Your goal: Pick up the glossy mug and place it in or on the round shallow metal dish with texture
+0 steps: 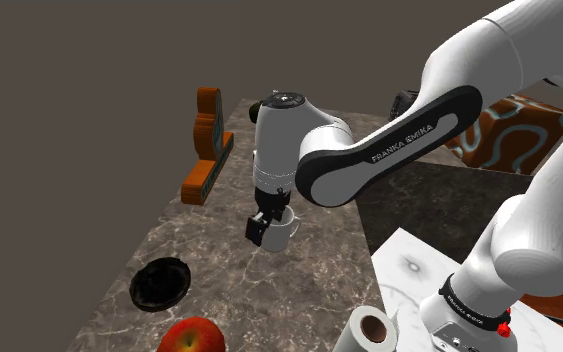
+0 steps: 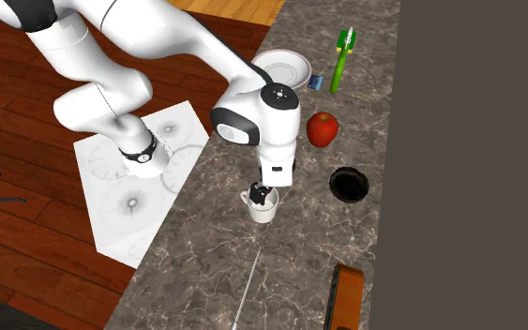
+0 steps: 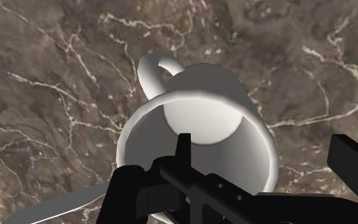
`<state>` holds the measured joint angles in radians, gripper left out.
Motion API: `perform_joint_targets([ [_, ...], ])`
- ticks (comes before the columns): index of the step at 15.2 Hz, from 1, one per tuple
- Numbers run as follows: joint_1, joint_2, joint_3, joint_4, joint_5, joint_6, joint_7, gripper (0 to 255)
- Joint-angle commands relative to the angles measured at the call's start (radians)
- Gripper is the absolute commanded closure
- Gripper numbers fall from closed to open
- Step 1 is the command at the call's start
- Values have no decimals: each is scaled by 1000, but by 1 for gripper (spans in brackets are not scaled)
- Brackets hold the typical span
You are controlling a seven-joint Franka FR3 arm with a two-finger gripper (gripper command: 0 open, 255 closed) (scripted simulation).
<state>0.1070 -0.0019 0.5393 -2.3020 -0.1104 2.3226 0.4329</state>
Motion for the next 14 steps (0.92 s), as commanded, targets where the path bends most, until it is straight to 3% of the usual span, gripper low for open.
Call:
perform_joint_targets([
  [1, 0, 0, 0, 0, 0, 0, 0, 0],
  [2, 0, 0, 0, 0, 0, 0, 0, 255],
  [11, 0, 0, 0, 0, 0, 0, 0, 255],
  [14, 0, -28, -1, 16, 23, -39, -19, 255],
])
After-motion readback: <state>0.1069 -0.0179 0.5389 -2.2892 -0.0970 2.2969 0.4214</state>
